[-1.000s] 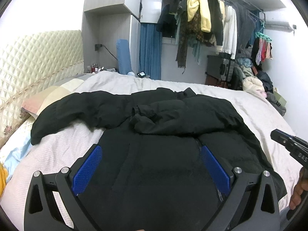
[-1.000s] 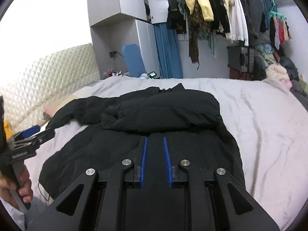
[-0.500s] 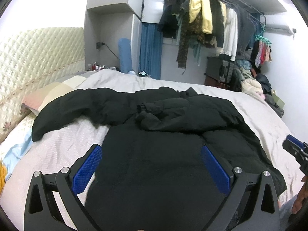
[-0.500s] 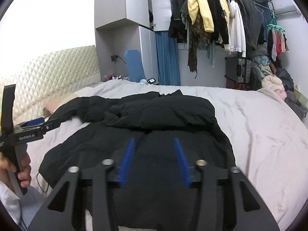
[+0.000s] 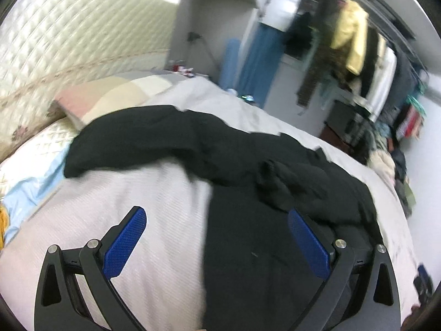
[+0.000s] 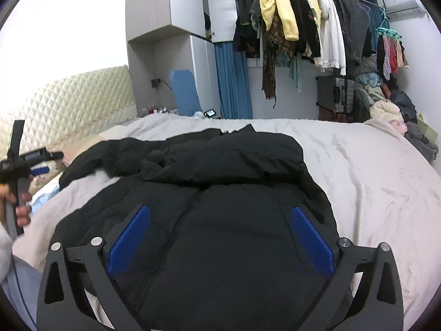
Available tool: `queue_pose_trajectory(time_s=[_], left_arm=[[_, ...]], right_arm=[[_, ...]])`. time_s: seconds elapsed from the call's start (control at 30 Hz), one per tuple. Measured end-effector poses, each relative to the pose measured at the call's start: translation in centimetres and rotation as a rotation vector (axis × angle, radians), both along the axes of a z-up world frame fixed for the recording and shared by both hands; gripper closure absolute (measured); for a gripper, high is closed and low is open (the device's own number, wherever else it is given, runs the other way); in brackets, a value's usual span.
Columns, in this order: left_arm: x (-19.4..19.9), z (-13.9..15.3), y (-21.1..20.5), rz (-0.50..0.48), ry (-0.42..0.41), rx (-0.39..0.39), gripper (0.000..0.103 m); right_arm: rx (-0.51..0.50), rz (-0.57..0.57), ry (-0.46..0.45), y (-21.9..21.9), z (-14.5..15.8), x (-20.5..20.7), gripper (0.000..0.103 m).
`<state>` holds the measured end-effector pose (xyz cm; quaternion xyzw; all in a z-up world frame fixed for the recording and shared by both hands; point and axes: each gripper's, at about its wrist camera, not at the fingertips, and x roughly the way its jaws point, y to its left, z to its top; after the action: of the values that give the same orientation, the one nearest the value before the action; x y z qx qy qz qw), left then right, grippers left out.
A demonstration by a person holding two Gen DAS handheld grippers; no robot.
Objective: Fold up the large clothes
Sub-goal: 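Grasp the cuff of the other sleeve with the left gripper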
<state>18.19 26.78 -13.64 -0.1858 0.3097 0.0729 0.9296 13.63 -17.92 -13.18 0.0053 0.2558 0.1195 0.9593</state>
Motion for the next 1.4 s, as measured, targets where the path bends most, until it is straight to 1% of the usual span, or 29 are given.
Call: queue_pose_trajectory(time_s=[0.03, 0.13, 0.3, 0.33, 0.37, 0.43, 0.47, 0.6, 0.67, 0.8, 0.9, 0.97, 1.07, 1.13, 1.2, 1.27, 1.33, 1.37, 1.4], left_arm=[[0.4, -0.1, 1.5, 0.017, 0.006, -0.014, 0.000], [1.4, -0.9, 6.2, 0.057, 0.016, -0.096, 0.000], [3.1, -3.2, 14.2, 0.131, 0.012, -0.271, 0.000], [3.4, -3.8, 15.6, 0.147, 0.012, -0.304, 0.000], [3.7, -4.8, 17.3, 0.166, 0.012, -0.354, 0.000], [4.1, -6.3, 19.2, 0.195, 0.009, -0.428, 0.000], [4.4, -7.5, 20.6, 0.214, 0.000, -0.489, 0.000], [5.1, -11.6, 24.3, 0.278, -0.026, -0.666, 0.001], [5.2, -13.6, 25.7, 0.313, -0.060, -0.757, 0.001], [5.4, -16.3, 27.9, 0.364, -0.131, -0.861, 0.001], [5.5, -18.0, 29.5, 0.403, -0.170, -0.925, 0.002], [5.7, -19.1, 30.3, 0.439, -0.174, -0.948, 0.002], [6.1, -20.7, 31.3, 0.496, -0.156, -0.969, 0.002], [6.4, -21.5, 31.7, 0.525, -0.159, -0.972, 0.002], [7.0, -22.0, 32.2, 0.531, -0.174, -0.958, 0.002], [8.0, -22.3, 32.7, 0.538, -0.200, -0.961, 0.002], [8.8, -22.1, 32.6, 0.535, -0.219, -0.960, 0.009], [9.4, -22.1, 32.7, 0.531, -0.224, -0.954, 0.015], [9.9, -21.9, 32.6, 0.531, -0.227, -0.946, 0.026]], right_arm=[[0.000, 0.001, 0.006, 0.0, -0.1, 0.1, 0.000], [-0.001, 0.002, 0.016, 0.2, -0.4, 0.3, 0.000], [-0.008, -0.002, 0.024, 0.6, -0.6, 0.6, 0.000], [-0.010, -0.004, 0.027, 0.7, -0.7, 0.8, 0.000], [-0.013, -0.007, 0.030, 0.9, -0.8, 0.8, 0.000], [-0.018, -0.011, 0.035, 1.1, -1.0, 1.0, 0.000], [-0.023, -0.016, 0.040, 1.2, -1.2, 1.2, 0.000], [-0.032, -0.034, 0.061, 1.7, -1.8, 2.2, 0.000], [-0.040, -0.045, 0.072, 2.0, -2.1, 2.9, 0.000], [-0.048, -0.057, 0.093, 2.5, -2.7, 4.2, 0.000], [-0.051, -0.063, 0.107, 2.9, -3.2, 5.2, 0.000], [-0.058, -0.067, 0.118, 3.1, -3.6, 5.8, 0.000], [-0.062, -0.073, 0.142, 3.3, -4.1, 6.5, 0.000], [-0.059, -0.076, 0.159, 3.4, -4.5, 6.9, 0.000], [-0.062, -0.079, 0.167, 3.5, -4.7, 7.1, 0.000], [-0.071, -0.083, 0.168, 3.6, -4.9, 7.2, 0.000], [-0.073, -0.088, 0.171, 3.8, -5.0, 7.4, 0.000], [-0.071, -0.091, 0.176, 3.8, -5.1, 7.5, 0.000], [-0.068, -0.093, 0.177, 3.8, -5.1, 7.6, 0.000]])
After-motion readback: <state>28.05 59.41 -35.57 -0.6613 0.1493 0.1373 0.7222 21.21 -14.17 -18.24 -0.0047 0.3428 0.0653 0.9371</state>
